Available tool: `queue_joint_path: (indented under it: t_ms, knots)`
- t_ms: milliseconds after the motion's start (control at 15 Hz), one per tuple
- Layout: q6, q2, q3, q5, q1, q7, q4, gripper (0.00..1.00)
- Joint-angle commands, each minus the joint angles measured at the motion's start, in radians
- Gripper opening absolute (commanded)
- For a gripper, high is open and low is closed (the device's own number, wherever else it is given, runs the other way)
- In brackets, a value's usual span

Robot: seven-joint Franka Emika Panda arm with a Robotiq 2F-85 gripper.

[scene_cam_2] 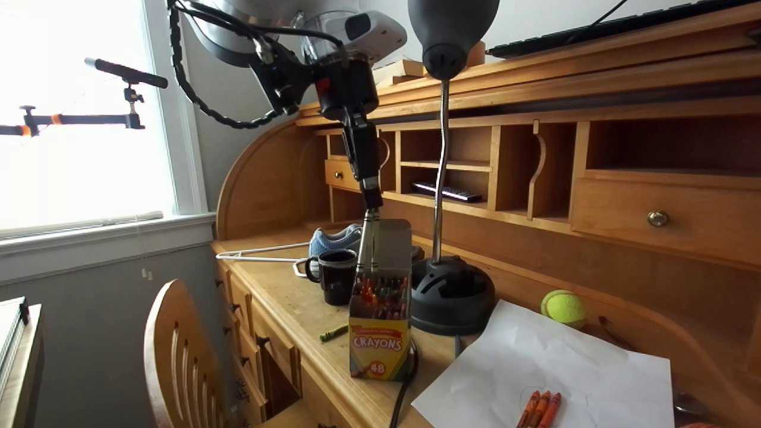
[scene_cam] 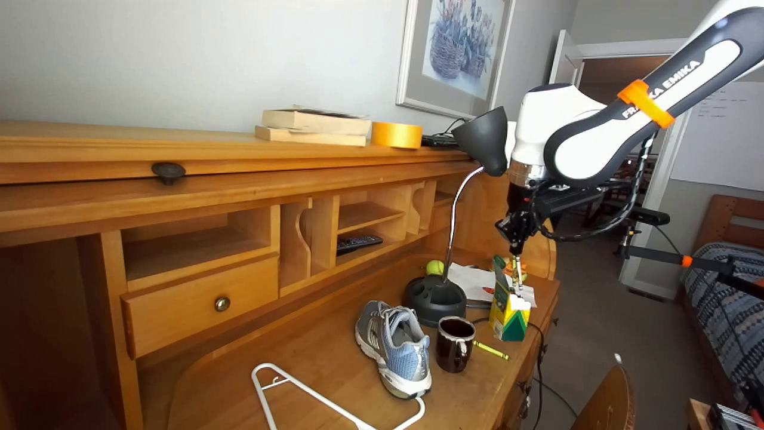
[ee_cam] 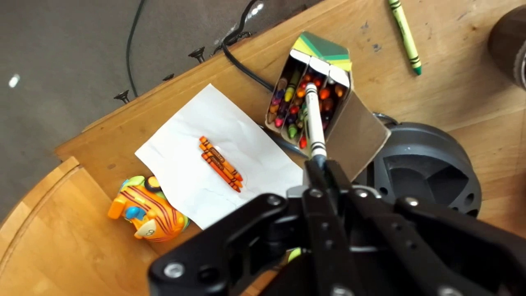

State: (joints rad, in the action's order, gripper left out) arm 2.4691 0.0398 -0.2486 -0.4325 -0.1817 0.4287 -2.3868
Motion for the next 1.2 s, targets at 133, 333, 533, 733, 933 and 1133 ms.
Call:
queue_joint_path:
  t_ms: [133,333,533,733,933,1133]
  knots:
    - [-0.149,0.091,0.063,0.033,-0.002,-0.043,-0.045,0.02]
    - [-0.187,0.097,0.087,0.078,0.005,-0.094,-0.048,0.02]
    - [-0.172,0.079,0.102,0.125,0.013,-0.145,-0.048,0.02]
    - [-0.154,0.050,0.112,0.152,0.020,-0.191,-0.040,0.02]
    - [-0.120,0.007,0.117,0.147,0.021,-0.213,-0.027,0.02]
    - [-0.077,-0.039,0.117,0.136,0.021,-0.227,-0.013,0.02]
